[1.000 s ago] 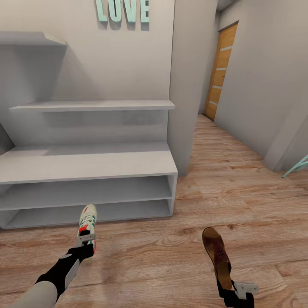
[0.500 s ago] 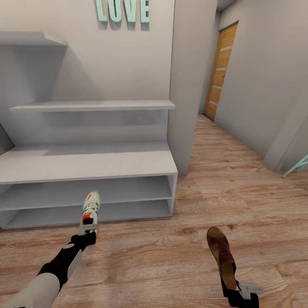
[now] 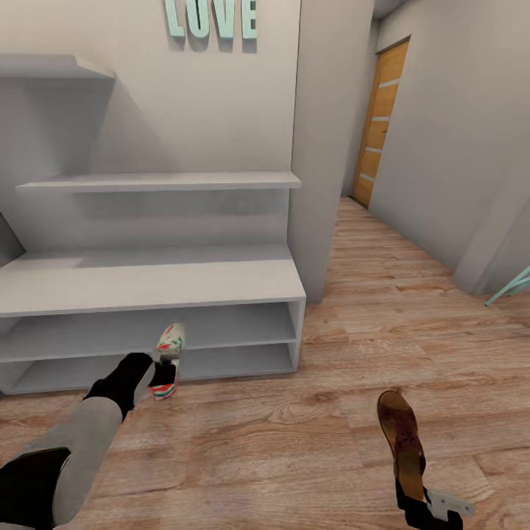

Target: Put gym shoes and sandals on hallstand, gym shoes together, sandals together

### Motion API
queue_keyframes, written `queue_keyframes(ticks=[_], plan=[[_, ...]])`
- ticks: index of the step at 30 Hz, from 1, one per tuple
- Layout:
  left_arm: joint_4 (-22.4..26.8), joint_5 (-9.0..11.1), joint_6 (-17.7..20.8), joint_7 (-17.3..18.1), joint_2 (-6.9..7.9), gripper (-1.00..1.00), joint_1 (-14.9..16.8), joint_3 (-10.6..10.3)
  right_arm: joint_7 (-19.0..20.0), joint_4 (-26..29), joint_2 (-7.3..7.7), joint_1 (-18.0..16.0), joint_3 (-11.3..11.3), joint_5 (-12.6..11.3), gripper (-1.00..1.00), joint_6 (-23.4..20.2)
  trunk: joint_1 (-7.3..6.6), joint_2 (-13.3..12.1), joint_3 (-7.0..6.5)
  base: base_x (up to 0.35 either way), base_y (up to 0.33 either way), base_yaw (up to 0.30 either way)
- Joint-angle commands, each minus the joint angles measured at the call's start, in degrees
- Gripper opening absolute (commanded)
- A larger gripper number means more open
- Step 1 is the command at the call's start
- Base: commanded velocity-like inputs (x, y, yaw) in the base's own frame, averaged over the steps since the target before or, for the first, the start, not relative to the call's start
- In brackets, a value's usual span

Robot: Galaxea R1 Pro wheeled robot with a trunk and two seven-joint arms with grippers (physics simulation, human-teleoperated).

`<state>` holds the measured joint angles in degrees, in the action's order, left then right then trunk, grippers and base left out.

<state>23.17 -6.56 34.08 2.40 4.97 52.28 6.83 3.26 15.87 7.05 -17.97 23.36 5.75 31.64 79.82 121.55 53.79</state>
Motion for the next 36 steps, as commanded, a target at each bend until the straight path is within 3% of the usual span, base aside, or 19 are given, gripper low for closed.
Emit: queue_keyframes(ticks=[1,11,36], plan=[[0.37,-0.53,1.93,0.22,0.00,-1.00,0.91,0.47,0.34,-0.05,-0.02,-0.05,0.36,0.49,-1.00,0.18,-0.01,0.03,0.06,0.000,0.000,0.000],[0.36,-0.30,3.26,0.24,0.38,-1.00,0.41,1.06,0.37,-0.05,-0.02,-0.05,0.30,0.55,-1.00,0.18,-0.01,0.03,0.06,0.011,0.000,0.000],[0.39,-0.29,2.68,0.31,0.29,-1.00,0.32,1.49,0.43,-0.05,-0.02,-0.05,0.28,0.58,-1.00,0.18,-0.01,0.03,0.06,0.198,0.000,0.000]])
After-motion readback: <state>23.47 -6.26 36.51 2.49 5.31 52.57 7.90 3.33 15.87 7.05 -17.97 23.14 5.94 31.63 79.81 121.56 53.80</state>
